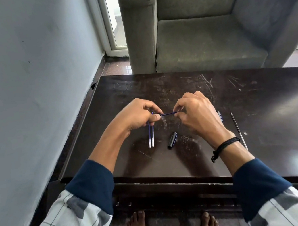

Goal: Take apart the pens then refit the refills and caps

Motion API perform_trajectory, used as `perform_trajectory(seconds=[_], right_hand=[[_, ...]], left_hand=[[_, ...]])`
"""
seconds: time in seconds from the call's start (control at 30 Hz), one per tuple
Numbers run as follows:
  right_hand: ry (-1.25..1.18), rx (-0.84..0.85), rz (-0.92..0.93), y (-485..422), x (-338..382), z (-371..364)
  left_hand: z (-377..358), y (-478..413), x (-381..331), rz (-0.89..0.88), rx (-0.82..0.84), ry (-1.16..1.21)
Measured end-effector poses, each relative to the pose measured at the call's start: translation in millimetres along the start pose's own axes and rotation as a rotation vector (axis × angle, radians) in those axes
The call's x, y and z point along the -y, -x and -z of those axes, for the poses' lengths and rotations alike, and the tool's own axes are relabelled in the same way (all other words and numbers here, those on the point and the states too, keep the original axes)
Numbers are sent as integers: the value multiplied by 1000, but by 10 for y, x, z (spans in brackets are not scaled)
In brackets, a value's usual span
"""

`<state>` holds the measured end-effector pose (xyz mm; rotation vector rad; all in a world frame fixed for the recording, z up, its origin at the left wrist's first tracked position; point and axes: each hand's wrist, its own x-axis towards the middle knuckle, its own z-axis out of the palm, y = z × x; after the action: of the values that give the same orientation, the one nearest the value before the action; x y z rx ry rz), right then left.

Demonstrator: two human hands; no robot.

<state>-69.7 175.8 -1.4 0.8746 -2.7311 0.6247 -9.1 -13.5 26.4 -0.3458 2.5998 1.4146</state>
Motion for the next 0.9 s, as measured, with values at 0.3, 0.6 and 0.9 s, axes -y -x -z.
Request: perform_trajectory(seconds=[0.3, 0.6, 0.9], right_hand=[[-27, 25, 23, 8, 28, -1], [18, 69, 36, 23, 24, -9], [-7, 245, -263, -41, -302, 378]], left_hand=[[-85, 2, -36, 13, 7, -22], [-236, 4, -47, 31, -159, -271], [-205, 37, -85, 70, -273, -259]])
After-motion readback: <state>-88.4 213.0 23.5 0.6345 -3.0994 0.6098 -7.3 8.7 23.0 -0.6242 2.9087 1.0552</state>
